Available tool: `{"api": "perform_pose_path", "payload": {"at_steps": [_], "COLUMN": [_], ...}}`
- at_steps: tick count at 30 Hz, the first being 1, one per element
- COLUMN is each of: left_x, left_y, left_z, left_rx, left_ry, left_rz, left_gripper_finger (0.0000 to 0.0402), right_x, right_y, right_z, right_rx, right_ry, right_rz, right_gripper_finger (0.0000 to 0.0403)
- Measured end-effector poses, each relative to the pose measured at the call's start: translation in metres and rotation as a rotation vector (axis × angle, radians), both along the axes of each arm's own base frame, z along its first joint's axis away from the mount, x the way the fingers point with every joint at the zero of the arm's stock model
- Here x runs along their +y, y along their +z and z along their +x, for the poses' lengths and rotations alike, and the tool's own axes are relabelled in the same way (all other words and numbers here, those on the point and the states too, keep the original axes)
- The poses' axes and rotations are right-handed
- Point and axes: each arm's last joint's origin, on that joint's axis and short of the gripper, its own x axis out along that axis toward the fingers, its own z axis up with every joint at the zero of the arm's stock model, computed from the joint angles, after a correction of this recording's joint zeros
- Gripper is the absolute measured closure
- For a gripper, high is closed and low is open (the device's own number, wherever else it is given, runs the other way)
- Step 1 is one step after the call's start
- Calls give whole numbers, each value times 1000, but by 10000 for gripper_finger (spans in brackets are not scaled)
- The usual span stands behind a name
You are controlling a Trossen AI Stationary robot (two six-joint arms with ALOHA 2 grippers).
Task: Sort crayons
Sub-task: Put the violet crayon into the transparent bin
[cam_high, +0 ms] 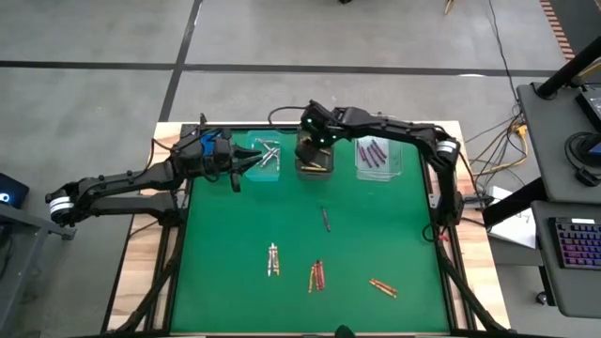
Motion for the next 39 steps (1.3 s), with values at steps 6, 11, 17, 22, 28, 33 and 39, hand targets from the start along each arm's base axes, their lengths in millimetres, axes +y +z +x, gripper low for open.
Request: {"api": "perform_pose_path", "payload": {"at_steps": [6,11,17,22,28,33,39], "left_x": [0,0,1,1,1,1,1], "left_y": [-1,-4,-3,-3,-3,-3,-3], "left_z": [1,4,5,5,5,5,5], "left_rx": [-6,1,-15,-22,-27,-27,-27], "left_ry": [-3,-4,-3,-3,-2,-2,-3], "left_rz": [-55,-73,-105,-125,-134,-134,-133], "left_gripper_finger": [334,334,334,334,334,334,334], "right_x": [37,78,128,164,193,204,210], "right_y": [32,40,34,32,30,23,9], "right_z": [-13,-17,-19,-22,-25,-24,-20], "right_rx": [-20,56,198,286,328,307,258], "right_ry": [125,189,273,299,207,35,-77], "right_rz": [112,174,228,261,257,170,142], "right_gripper_finger": [290,299,302,297,291,291,289]}}
